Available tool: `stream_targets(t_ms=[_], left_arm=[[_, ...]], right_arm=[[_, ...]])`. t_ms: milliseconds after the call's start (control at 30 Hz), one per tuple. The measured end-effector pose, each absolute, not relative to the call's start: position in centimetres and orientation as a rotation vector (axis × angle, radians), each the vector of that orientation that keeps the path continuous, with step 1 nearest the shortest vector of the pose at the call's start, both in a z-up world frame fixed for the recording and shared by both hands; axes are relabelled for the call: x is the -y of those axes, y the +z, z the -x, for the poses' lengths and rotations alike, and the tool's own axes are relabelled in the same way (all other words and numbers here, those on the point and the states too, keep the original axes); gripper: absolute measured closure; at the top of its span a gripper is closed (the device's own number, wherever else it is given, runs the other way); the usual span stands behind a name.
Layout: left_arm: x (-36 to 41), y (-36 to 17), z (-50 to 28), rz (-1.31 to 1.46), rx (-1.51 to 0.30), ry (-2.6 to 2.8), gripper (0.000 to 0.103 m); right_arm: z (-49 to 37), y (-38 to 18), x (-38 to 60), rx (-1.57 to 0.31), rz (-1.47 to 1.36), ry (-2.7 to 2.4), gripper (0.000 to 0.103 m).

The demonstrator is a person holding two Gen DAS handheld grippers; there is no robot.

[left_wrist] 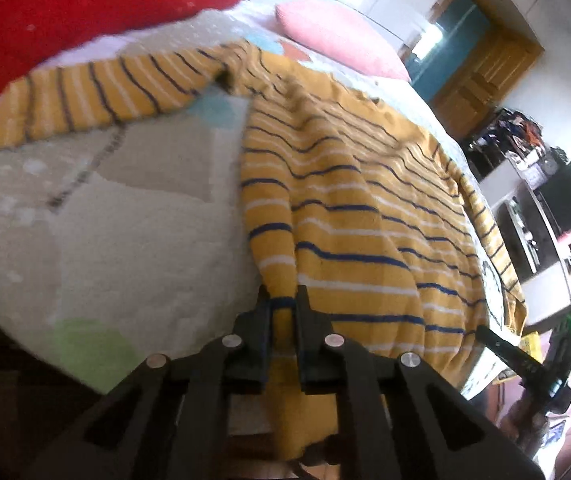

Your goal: Fold small clothes

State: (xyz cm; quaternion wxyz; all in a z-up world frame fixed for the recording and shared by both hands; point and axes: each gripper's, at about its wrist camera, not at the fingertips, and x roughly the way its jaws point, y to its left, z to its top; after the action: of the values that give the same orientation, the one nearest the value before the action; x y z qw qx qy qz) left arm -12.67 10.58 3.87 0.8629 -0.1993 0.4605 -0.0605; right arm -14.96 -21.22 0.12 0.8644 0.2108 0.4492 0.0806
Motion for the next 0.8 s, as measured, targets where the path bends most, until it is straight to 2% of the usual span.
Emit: stream_targets(t_ms=[133, 167, 300, 367, 433, 500, 600, 667, 733, 800], left_arm=[[-11.9, 4.4, 15.0, 0.417, -0.958, -0.076, 0.096], [-12.3, 4.0, 15.6, 0.426, -0.967, -0.059, 0.096], [-13.5, 3.7, 16.7, 0.452, -0.956, -0.055, 0.095], [-13.9, 4.5, 17.1, 0.435, -0.93, -0.046, 0.08], [-13.6, 5.6, 17.4, 0.399, -0.879, -0.037, 0.048], [-13.0, 6.5, 17.4, 0.359, -0.847, -0.024, 0.036], [-11.0, 7.4, 16.7, 0.272, -0.846, -0.044, 0.036], [-9.1, 7.8, 16.1, 0.207, -0.848, -0.065, 0.034], [-7.4, 8.2, 15.7, 0.159, -0.838, -0.088, 0.028], [-5.5, 8.5, 15.3, 0.111, -0.828, -0.108, 0.026]], right_arm=[[16.7, 0.4, 22.9, -0.94, -0.468, 0.157, 0.092], [17.1, 0.2, 23.4, -0.951, -0.476, 0.148, 0.099], [18.1, -0.9, 25.4, -0.961, -0.561, 0.119, 0.098], [18.1, -1.0, 26.8, -0.94, -0.616, 0.091, 0.098], [17.7, -1.0, 28.2, -0.923, -0.672, 0.072, 0.098], [17.5, -0.8, 28.9, -0.908, -0.695, 0.054, 0.097], [17.5, -0.3, 29.4, -0.875, -0.694, 0.041, 0.096], [17.6, -0.1, 29.6, -0.857, -0.682, 0.029, 0.082], [17.7, -0.3, 30.0, -0.847, -0.693, 0.025, 0.075], [17.5, -0.5, 30.7, -0.841, -0.712, 0.02, 0.075]])
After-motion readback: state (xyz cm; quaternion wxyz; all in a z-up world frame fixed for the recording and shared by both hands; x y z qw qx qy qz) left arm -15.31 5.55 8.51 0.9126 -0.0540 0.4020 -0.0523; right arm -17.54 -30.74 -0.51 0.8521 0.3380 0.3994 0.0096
